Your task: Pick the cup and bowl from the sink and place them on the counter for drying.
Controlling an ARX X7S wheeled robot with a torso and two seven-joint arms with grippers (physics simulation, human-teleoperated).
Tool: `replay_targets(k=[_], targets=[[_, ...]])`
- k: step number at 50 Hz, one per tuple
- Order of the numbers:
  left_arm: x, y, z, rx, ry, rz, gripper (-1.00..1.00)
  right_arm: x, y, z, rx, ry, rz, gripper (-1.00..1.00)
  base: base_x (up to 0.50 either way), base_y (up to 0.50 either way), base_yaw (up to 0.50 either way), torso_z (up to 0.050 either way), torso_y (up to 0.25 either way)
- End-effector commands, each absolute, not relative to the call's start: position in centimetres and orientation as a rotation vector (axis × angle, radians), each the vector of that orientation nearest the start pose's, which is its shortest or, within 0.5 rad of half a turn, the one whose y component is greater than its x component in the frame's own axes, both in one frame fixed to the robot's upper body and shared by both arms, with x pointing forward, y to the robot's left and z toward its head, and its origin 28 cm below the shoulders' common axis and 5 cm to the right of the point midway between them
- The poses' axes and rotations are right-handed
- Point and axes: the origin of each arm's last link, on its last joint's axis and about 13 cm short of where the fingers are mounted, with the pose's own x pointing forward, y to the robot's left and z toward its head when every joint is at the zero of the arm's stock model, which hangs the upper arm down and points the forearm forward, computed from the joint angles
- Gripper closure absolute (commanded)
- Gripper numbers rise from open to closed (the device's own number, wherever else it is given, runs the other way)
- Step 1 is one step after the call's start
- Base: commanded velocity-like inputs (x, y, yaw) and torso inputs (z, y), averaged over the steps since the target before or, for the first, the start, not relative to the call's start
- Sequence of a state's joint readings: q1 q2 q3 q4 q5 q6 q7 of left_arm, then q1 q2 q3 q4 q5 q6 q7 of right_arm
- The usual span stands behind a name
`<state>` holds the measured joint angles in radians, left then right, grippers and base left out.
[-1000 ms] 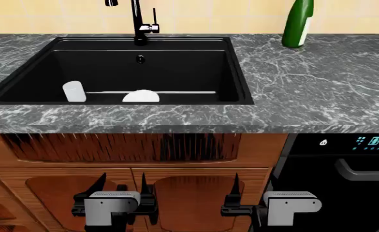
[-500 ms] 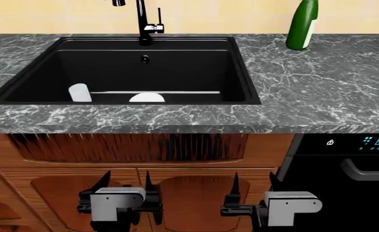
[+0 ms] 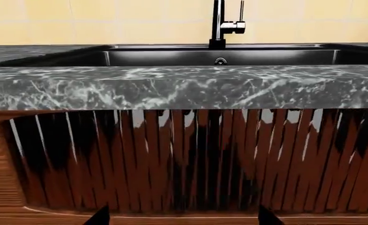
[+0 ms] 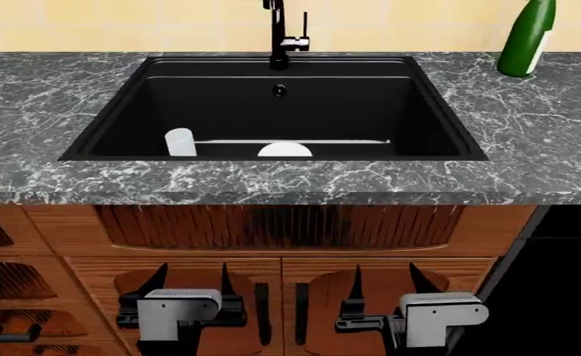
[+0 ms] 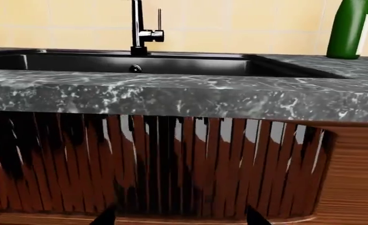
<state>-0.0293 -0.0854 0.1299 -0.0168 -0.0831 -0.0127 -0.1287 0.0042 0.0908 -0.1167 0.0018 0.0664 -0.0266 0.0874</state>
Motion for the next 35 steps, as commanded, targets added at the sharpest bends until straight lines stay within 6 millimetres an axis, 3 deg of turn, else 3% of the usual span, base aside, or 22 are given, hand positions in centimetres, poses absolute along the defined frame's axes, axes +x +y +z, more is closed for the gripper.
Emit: replay_targets(k=[1, 9, 13, 35], targets=[[21.6, 19.8, 1.4, -0.002, 0.015, -0.006, -1.0, 21.0, -9.5, 1.4, -0.027, -0.019, 0.029, -1.0, 0.0, 0.5, 0.0, 0.0, 0.0], [21.4, 20.4, 1.3, 0.007, 0.01, 0.014, -1.0, 21.0, -9.5, 1.4, -0.034, -0.017, 0.03, -1.0, 0.0, 0.49, 0.0, 0.0, 0.0], [21.4, 20.9, 1.4, -0.014, 0.001, 0.042, -1.0, 21.0, -9.5, 1.4, -0.029, -0.016, 0.026, -1.0, 0.0, 0.01, 0.0, 0.0, 0.0], [21.8, 20.0, 1.6, -0.001, -0.018, 0.005, -1.0, 21.0, -9.5, 1.3, -0.014, -0.016, 0.018, -1.0, 0.0, 0.0, 0.0, 0.05, 0.0]])
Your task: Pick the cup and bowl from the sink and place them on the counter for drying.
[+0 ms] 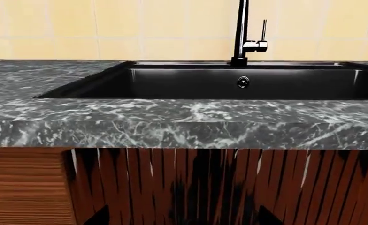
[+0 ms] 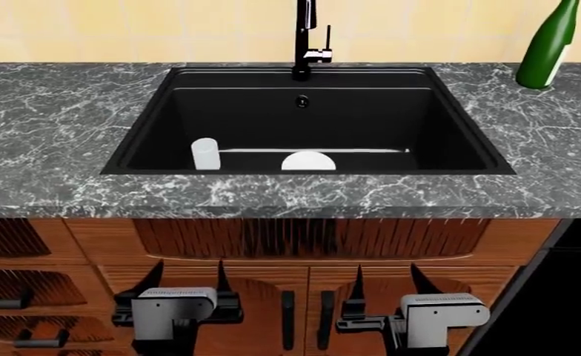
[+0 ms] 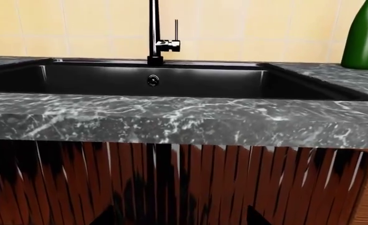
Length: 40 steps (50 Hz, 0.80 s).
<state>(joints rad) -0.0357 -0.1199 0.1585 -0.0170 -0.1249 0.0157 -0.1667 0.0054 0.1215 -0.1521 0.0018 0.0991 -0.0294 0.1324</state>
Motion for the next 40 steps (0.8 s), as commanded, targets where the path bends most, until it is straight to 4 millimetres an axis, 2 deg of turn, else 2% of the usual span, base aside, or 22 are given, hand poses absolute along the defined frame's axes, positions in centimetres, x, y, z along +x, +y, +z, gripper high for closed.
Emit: replay_targets(k=[1, 21, 36, 40], targets=[[21.71, 20.12, 1.62, -0.002, -0.018, 0.006, -1.0, 21.0, -9.5, 1.33, -0.014, -0.016, 0.019, -1.0, 0.0, 0.0, 0.0, 0.05, 0.0], [21.67, 20.21, 1.56, -0.01, -0.014, 0.004, -1.0, 21.04, -9.55, 1.28, -0.014, -0.011, 0.013, -1.0, 0.0, 0.0, 0.0, 0.049, 0.0], [21.35, 20.79, 1.54, -0.021, -0.015, 0.019, -1.0, 21.08, -9.5, 1.33, -0.013, -0.012, 0.017, -1.0, 0.0, 0.0, 0.0, 0.0, 0.0], [21.59, 20.42, 1.67, -0.034, -0.006, 0.002, -1.0, 21.07, -9.49, 1.33, -0.014, -0.015, 0.02, -1.0, 0.0, 0.0, 0.0, 0.0, 0.0]])
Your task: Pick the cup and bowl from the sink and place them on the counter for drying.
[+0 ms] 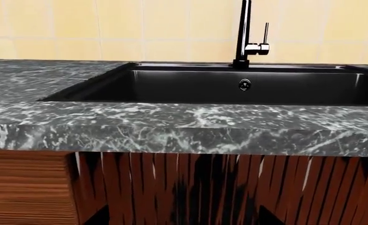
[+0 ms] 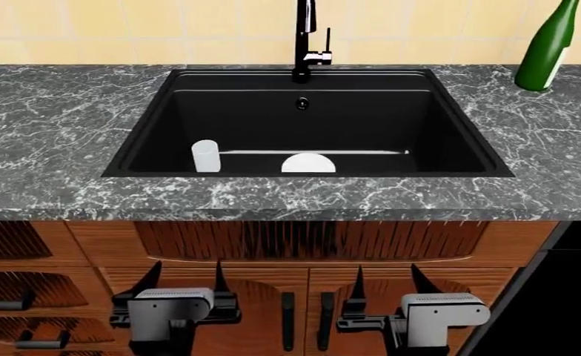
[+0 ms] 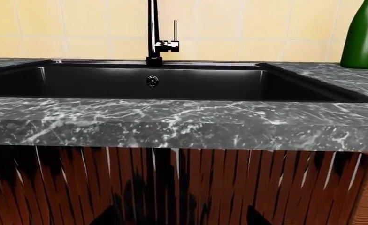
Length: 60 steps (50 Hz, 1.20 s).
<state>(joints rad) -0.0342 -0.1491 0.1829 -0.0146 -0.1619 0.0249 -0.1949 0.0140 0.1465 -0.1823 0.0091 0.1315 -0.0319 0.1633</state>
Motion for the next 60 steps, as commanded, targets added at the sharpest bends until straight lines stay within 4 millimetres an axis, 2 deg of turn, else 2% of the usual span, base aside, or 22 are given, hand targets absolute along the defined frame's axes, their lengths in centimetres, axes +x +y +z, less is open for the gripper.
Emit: replay_targets(k=[1, 6, 8, 9, 11, 14, 15, 17, 18, 20, 22, 26, 27, 32, 37, 41, 45, 51, 55, 58, 60], targets=[[21.7, 20.6, 1.7, -0.078, 0.009, 0.012, -1.0, 21.1, -9.5, 1.4, -0.013, -0.02, 0.019, -1.0, 0.0, 0.0, 0.0, 0.0, 0.0], [21.6, 20.8, 2.8, -0.081, -0.015, 0.018, -1.0, 20.9, -9.9, 2.4, 0.029, -0.026, 0.009, -1.0, 0.0, 0.0, 0.0, 0.0, 0.0], [22.2, 20.3, 4.9, -0.047, -0.097, 0.001, -1.0, 21.3, -10.2, 4.4, -0.003, -0.059, 0.042, -1.0, 0.0, 0.0, 0.0, 0.0, 0.0], [22.7, 20.1, 6.1, -0.048, -0.052, 0.012, -1.0, 21.6, -10.6, 5.8, 0.014, -0.045, 0.051, -1.0, 0.0, 0.0, 0.0, 0.0, 0.0], [23.1, 20.2, 8.0, -0.067, -0.075, 0.01, -1.0, 21.7, -11.1, 8.3, 0.003, -0.062, 0.072, -1.0, 0.0, 0.0, 0.0, 0.0, 0.0], [23.3, 20.9, 10.4, -0.104, -0.057, 0.017, -1.0, 21.6, -12.3, 10.6, 0.016, -0.067, 0.072, -1.0, 0.0, 0.0, 0.0, 0.0, 0.0], [23.3, 21.2, 10.8, -0.077, -0.076, 0.02, -1.0, 21.6, -12.5, 10.9, 0.028, -0.064, 0.07, -1.0, 0.0, 0.0, 0.0, 0.0, 0.0], [23.6, 21.6, 12.7, -0.032, -0.106, -0.008, -1.0, 21.6, -13.4, 13.0, 0.01, -0.073, 0.066, -1.0, 0.0, 0.0, 0.0, 0.0, 0.0], [23.7, 21.7, 13.1, -0.032, -0.108, -0.014, -1.0, 21.7, -13.5, 13.5, 0.015, -0.076, 0.067, -1.0, 0.0, 0.0, 0.0, 0.0, 0.0], [24.0, 22.0, 14.6, -0.002, -0.101, -0.059, -1.0, 21.9, -14.2, 15.9, 0.005, -0.097, 0.082, -1.0, 0.0, 0.0, 0.0, 0.0, 0.0], [24.3, 22.4, 16.0, -0.097, -0.054, -0.096, -1.0, 22.3, -15.0, 18.0, 0.01, -0.093, 0.084, -1.0, 0.0, 0.0, 0.0, 0.0, 0.0], [24.6, 23.7, 18.7, -0.036, -0.057, -0.111, -1.0, 23.0, -16.4, 21.2, 0.071, -0.077, 0.098, -1.0, 0.0, 0.0, 0.0, 0.0, 0.0], [25.0, 24.2, 19.3, -0.009, -0.05, -0.083, -1.0, 23.2, -16.5, 22.0, 0.04, -0.065, 0.106, -1.0, 0.0, 0.0, 0.0, 0.0, 0.0], [25.6, 24.7, 21.3, 0.09, -0.013, -0.108, -1.0, 24.7, -17.3, 25.6, 0.018, -0.029, 0.122, -1.0, 0.0, 0.0, 0.0, 0.0, 0.0], [26.2, 24.9, 24.0, 0.09, 0.015, -0.137, -1.0, 25.0, -18.3, 27.3, 0.006, 0.041, 0.082, -1.0, 0.0, 0.0, 0.0, 0.0, 0.0], [26.9, 25.1, 25.2, 0.092, 0.023, -0.115, -1.0, 25.2, -18.5, 28.2, 0.015, 0.056, 0.092, -1.0, 0.0, 0.0, 0.0, 0.0, 0.0], [28.0, 24.7, 26.9, 0.129, 0.019, -0.106, -1.0, 25.6, -18.8, 30.4, 0.018, 0.043, 0.093, -1.0, 0.0, 0.0, 0.0, 0.0, 0.0], [29.2, 24.6, 27.9, 0.155, 0.024, -0.119, -1.0, 27.3, -19.3, 32.6, 0.036, 0.039, 0.1, -1.0, 0.0, 0.0, 0.0, 0.0, 0.0], [29.6, 24.5, 28.3, 0.153, 0.033, -0.123, -1.0, 27.0, -19.4, 32.4, 0.065, 0.051, 0.054, -1.0, 0.0, 0.0, 0.0, 0.0, 0.0], [29.7, 24.7, 27.9, 0.16, 0.058, -0.114, -1.0, 26.8, -19.5, 31.2, 0.076, 0.091, 0.077, -1.0, 0.0, 0.0, 0.0, 0.0, 0.0], [29.7, 24.7, 27.8, 0.158, 0.065, -0.118, -1.0, 26.9, -19.7, 30.6, 0.023, 0.106, 0.073, -1.0, 0.0, 0.0, 0.0, 0.0, 0.0]])
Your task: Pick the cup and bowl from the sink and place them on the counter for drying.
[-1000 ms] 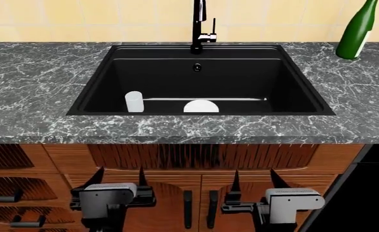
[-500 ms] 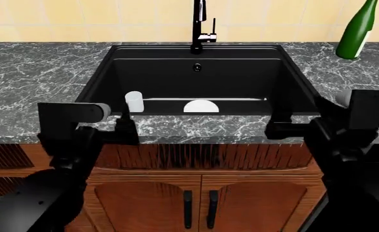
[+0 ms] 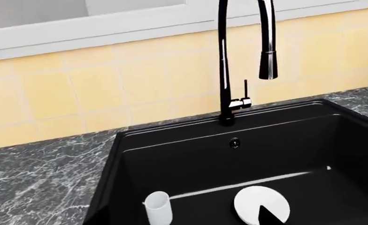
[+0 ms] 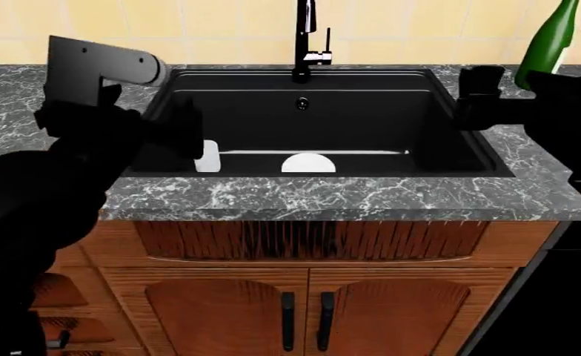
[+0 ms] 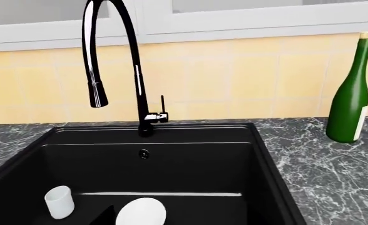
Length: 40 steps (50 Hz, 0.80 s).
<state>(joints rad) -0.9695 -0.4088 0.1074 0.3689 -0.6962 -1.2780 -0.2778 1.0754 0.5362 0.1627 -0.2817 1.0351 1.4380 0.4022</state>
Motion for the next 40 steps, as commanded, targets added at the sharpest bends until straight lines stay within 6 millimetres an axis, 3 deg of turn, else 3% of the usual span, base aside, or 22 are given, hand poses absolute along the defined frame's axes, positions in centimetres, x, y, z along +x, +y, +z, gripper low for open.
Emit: replay_targets(k=[1, 7, 13, 24, 40], targets=[[29.7, 24.8, 27.8, 0.16, 0.066, -0.116, -1.0, 26.9, -19.7, 30.5, 0.024, 0.095, 0.076, -1.0, 0.0, 0.0, 0.0, 0.0, 0.0], [29.4, 24.9, 27.6, 0.147, 0.066, -0.112, -1.0, 26.5, -19.7, 28.9, 0.031, 0.104, 0.086, -1.0, 0.13, 0.0, 0.0, 0.0, 0.0], [29.7, 25.1, 28.1, 0.151, 0.064, -0.116, -1.0, 26.5, -19.6, 29.0, 0.015, 0.113, 0.094, -1.0, 0.31, 0.0, 0.0, 0.0, 0.0], [29.8, 25.0, 26.4, 0.144, 0.097, -0.124, -1.0, 26.8, -19.6, 28.4, 0.022, 0.124, 0.095, -1.0, 0.39, 0.0, 0.0, 0.0, 0.0], [29.3, 25.3, 26.0, 0.132, 0.109, -0.116, -1.0, 27.2, -19.5, 29.9, -0.01, 0.104, 0.115, -1.0, 0.42, 0.0, 0.0, 0.0, 0.0]])
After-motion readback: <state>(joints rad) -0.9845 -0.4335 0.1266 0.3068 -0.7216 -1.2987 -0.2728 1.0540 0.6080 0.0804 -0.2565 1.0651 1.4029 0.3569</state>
